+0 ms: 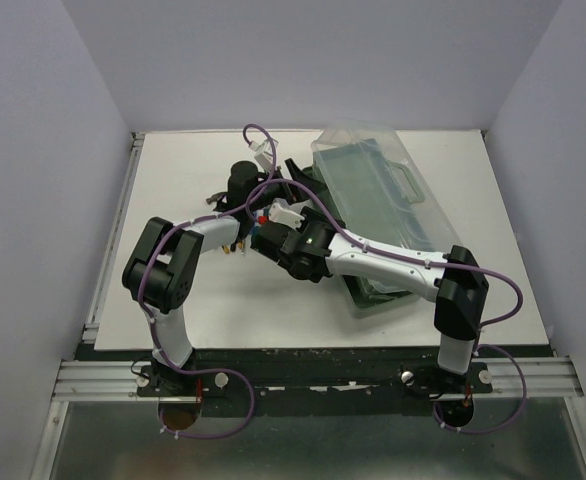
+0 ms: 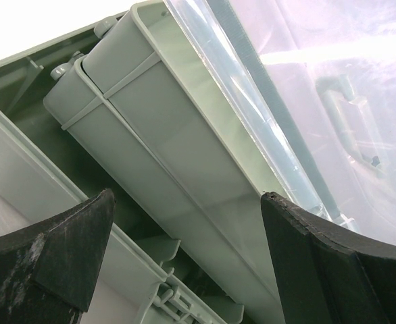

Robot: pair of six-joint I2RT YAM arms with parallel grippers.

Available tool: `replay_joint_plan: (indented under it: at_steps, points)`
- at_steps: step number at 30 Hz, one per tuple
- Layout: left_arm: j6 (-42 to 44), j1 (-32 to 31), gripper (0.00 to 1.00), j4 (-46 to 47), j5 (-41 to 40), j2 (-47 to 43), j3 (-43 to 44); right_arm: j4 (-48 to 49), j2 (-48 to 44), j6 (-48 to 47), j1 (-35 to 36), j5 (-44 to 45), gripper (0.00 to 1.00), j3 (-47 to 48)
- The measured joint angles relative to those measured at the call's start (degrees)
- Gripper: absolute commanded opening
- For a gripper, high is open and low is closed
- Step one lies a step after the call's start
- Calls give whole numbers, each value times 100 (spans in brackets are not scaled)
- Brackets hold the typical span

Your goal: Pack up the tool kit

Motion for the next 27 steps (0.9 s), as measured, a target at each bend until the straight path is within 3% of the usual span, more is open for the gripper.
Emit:
replay_joint_plan:
  at_steps: [15, 27]
  points:
    - [136, 0, 99, -13, 24, -44, -2, -11, -133, -129, -52, 267, 58, 0]
    - [400, 114, 99, -149, -46, -654, -216, -15, -496, -144, -308, 358, 58, -33]
